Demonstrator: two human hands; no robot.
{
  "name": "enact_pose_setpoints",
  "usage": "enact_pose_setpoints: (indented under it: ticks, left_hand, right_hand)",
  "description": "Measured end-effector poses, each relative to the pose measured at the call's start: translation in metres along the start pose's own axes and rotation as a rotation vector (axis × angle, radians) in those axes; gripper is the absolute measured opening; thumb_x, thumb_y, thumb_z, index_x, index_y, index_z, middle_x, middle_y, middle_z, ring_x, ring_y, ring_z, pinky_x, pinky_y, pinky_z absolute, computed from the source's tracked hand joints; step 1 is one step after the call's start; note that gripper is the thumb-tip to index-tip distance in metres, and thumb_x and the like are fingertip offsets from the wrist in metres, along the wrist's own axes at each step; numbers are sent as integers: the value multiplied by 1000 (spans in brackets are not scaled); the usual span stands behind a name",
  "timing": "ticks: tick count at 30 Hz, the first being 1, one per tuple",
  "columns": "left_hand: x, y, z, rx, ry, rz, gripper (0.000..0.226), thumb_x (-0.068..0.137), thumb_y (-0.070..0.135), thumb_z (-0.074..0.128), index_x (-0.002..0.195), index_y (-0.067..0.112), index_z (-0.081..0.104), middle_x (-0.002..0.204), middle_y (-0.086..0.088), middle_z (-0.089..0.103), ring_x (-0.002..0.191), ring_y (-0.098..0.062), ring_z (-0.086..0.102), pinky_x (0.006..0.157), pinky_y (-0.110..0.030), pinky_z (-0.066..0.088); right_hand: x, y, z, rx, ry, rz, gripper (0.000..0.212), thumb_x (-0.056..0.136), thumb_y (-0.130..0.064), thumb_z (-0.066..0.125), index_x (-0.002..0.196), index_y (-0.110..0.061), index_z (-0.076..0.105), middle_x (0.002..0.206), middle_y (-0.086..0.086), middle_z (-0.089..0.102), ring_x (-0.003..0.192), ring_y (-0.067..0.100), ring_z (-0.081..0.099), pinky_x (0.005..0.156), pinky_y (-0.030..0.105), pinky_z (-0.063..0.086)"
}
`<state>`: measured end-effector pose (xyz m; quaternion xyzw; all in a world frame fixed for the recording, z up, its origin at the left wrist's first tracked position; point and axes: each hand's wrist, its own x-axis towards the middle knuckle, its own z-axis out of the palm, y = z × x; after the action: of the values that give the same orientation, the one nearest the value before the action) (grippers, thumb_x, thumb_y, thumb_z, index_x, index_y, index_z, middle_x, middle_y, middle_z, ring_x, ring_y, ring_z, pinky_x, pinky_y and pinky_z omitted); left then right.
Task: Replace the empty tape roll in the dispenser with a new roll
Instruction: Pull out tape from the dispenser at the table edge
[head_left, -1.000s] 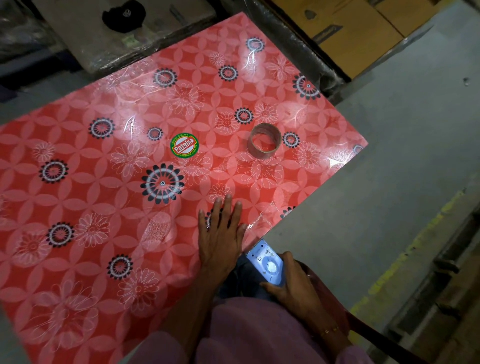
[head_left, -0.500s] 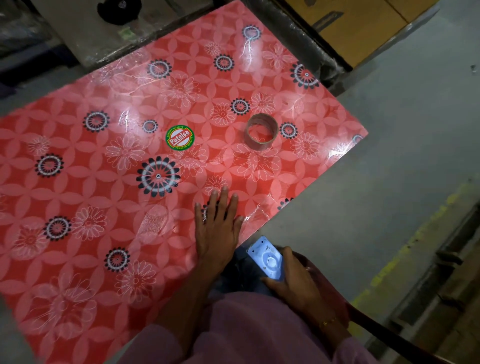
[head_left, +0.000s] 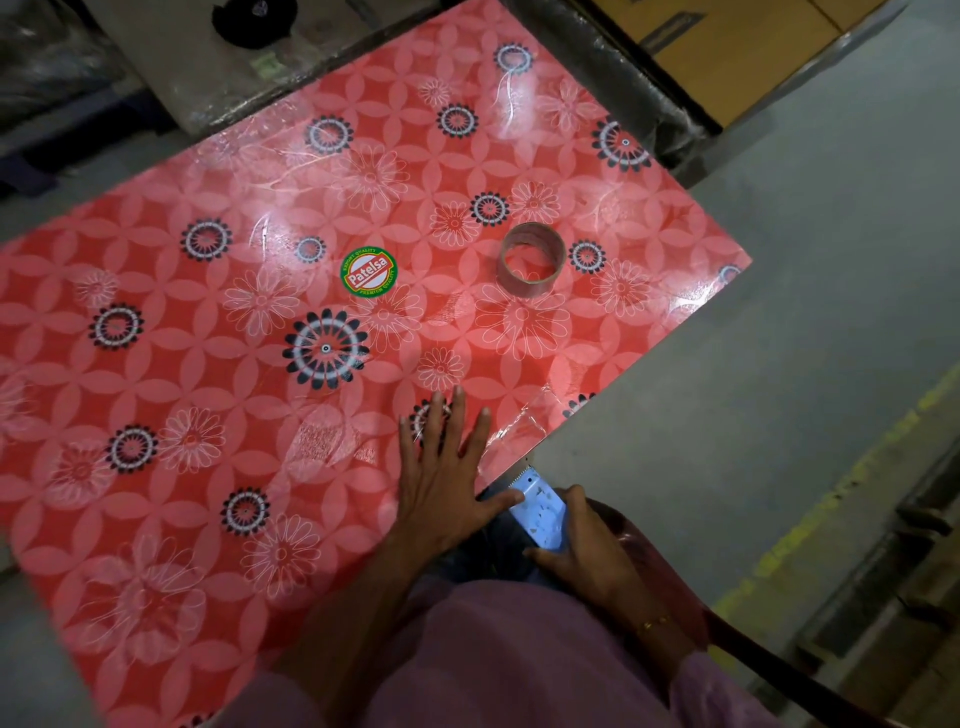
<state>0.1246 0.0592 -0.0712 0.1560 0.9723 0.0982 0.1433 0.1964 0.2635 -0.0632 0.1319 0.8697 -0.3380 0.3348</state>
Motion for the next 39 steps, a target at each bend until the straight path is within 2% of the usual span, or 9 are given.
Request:
enact_pose_setpoints:
  ticks: [6, 10, 19, 26, 29, 32, 36, 39]
  left_hand:
    - [1, 1, 1, -22, -10, -21, 108, 76, 92, 27, 158, 26, 2, 167, -10, -10, 153, -31, -13, 119, -62, -5]
    - [-1, 1, 1, -20, 1, -36, 106, 77, 91, 27, 158, 27, 3, 167, -9, -8, 153, -31, -10, 119, -62, -3]
    - [0, -1, 5, -1, -1, -35, 96, 84, 85, 25, 157, 29, 0, 167, -8, -8, 153, -31, -10, 120, -62, -2]
    - [0, -1, 5, -10, 11, -34, 93, 84, 83, 24, 158, 29, 3, 167, -9, -6, 154, -32, -7, 119, -61, -5]
    - [1, -1, 5, -7, 11, -41, 93, 85, 83, 25, 158, 29, 2, 167, -8, -6, 154, -32, -6, 119, -62, -5]
    - [0, 0, 5, 0, 9, -51, 92, 85, 82, 23, 157, 30, 1, 167, -8, -6, 154, -32, -7, 118, -64, -4]
    - [-2, 3, 6, -10, 13, -69, 91, 86, 81, 27, 157, 30, 3, 167, -7, -5, 154, -31, -6, 117, -66, -6]
    - [-2, 6, 5, -19, 13, -87, 90, 85, 80, 31, 157, 32, 4, 167, -6, -4, 154, -31, -5, 116, -68, -6]
  right_hand:
    - [1, -2, 1, 3, -20, 18, 63, 64, -50, 73, 107, -24, 35, 112, 2, 60, 104, 23, 60, 83, 46, 53]
    - [1, -5, 2, -9, -10, 11, 61, 65, -49, 75, 102, -22, 34, 110, 4, 60, 102, 26, 60, 81, 46, 52]
    - [1, -16, 3, -22, -14, 41, 61, 59, -57, 65, 100, -27, 30, 111, 4, 61, 102, 28, 64, 80, 44, 53]
    - [-4, -27, 2, -73, 11, 37, 55, 69, -42, 71, 101, -23, 30, 108, 6, 63, 101, 31, 65, 78, 39, 52]
    - [-5, -32, 0, -100, 13, 49, 55, 74, -37, 73, 102, -21, 29, 109, 7, 63, 103, 33, 64, 73, 36, 47]
    - [-6, -36, -3, -168, 3, 62, 55, 76, -36, 73, 102, -20, 27, 112, 9, 62, 105, 36, 63, 71, 33, 40]
    - [-7, -44, -10, -214, -34, 90, 56, 76, -37, 72, 101, -19, 26, 107, 7, 57, 104, 36, 63, 70, 33, 38]
    - [-5, -48, -15, -258, -65, 112, 58, 76, -39, 71, 101, -20, 23, 113, 12, 62, 105, 36, 64, 71, 34, 41]
